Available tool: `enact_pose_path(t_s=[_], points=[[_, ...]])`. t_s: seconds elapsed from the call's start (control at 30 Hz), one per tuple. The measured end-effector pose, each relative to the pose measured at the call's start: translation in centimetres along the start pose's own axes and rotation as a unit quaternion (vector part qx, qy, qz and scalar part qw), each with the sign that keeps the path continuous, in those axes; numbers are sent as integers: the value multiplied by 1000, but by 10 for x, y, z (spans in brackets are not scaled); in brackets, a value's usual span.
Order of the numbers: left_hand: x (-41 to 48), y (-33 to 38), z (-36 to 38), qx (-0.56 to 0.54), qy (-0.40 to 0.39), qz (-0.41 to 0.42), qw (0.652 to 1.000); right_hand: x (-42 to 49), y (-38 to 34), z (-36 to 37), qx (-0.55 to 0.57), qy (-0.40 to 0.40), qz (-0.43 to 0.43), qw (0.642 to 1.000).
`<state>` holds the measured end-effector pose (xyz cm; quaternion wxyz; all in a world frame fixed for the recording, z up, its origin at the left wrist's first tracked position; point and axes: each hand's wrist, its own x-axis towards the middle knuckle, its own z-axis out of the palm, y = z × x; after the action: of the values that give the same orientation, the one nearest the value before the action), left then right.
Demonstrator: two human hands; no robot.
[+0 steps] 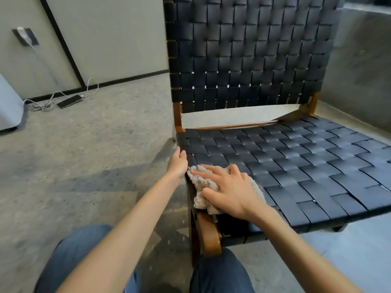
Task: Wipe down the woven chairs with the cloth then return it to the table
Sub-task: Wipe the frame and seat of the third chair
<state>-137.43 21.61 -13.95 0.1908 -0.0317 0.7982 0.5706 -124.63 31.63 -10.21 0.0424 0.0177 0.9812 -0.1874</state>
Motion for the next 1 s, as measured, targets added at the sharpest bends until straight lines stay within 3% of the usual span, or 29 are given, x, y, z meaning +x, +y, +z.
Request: enact_pose_path(t_s=[0.07, 0.23, 0.73, 1.0], points=[[2, 3, 5, 61, 22, 24, 998, -16, 11, 0, -6, 14, 0, 1000], [17, 10, 12, 217, 32, 88, 972, -12, 41, -3, -52, 55, 111, 991], [81, 11, 18, 371, 0, 159, 915, 187, 74, 31, -6, 57, 116, 992], [104, 16, 26, 476, 14, 163, 864, 269, 99, 44, -34, 89, 119, 988]])
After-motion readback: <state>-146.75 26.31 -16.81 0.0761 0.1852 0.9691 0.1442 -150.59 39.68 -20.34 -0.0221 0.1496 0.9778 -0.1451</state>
